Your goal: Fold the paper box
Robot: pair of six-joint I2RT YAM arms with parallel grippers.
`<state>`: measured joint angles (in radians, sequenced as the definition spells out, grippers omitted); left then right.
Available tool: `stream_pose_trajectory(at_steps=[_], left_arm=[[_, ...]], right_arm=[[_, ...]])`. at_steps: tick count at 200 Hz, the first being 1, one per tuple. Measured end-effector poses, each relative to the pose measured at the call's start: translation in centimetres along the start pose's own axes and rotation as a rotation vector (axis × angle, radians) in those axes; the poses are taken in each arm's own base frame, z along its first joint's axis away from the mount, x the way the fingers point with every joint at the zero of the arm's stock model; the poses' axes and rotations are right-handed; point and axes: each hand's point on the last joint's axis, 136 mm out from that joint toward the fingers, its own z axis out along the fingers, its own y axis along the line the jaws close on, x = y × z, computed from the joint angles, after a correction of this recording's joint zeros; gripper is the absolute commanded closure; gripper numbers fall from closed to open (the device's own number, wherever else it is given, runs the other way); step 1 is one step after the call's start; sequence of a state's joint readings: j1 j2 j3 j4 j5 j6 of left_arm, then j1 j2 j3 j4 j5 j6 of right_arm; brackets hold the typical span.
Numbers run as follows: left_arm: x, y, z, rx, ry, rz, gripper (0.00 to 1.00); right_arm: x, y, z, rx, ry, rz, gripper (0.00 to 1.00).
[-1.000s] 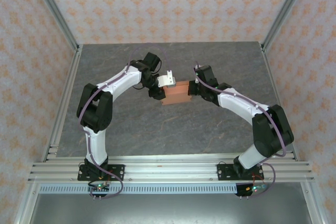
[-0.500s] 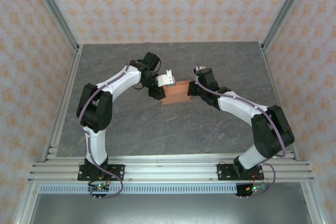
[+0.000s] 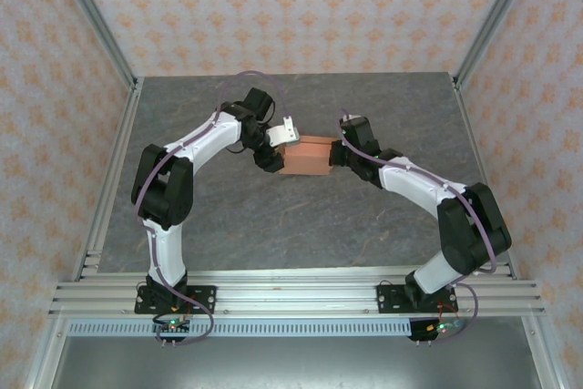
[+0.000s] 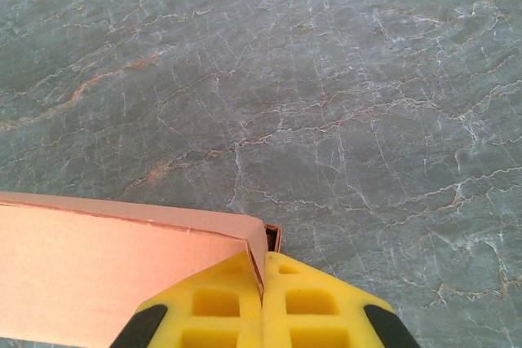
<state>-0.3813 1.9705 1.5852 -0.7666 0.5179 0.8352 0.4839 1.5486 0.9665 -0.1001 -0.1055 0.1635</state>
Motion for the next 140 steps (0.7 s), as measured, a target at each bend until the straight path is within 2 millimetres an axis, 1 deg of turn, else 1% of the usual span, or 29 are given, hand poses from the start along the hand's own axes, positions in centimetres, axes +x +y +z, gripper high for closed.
stream_pose_trajectory(at_steps=[48,67,83,117,129,140], left_arm=[[0.2,0.2,-0.1,-0.005,0.002,-0.012,0.31],[0.2,0.4,-0.5,-0.012,-0.003,-0.017,0.3],[0.1,0.6,-1.4,-0.029,-0.017,-0.026,0.29],[-0.1,1.0,-4.2,-0.076,-0.056,-0.039,0.29],[-0.2,1.2,-4.9,-0.089,-0.069,-0.046,0.32],[-0.4,1.3,-5.3,-0.095,-0.079,-0.053,0.37]], right_arm=[[0.1,0.3,-0.3,0.008,0.022,-0.01,1.0],[0.2,0.4,-0.4,0.012,0.032,-0.015,1.0],[0.2,0.4,-0.5,0.016,0.039,-0.021,1.0],[0.3,0.8,-0.5,0.019,0.052,-0.033,1.0],[0.2,0.9,-0.5,0.021,0.053,-0.036,1.0],[0.1,1.0,-0.4,0.023,0.055,-0.037,1.0]])
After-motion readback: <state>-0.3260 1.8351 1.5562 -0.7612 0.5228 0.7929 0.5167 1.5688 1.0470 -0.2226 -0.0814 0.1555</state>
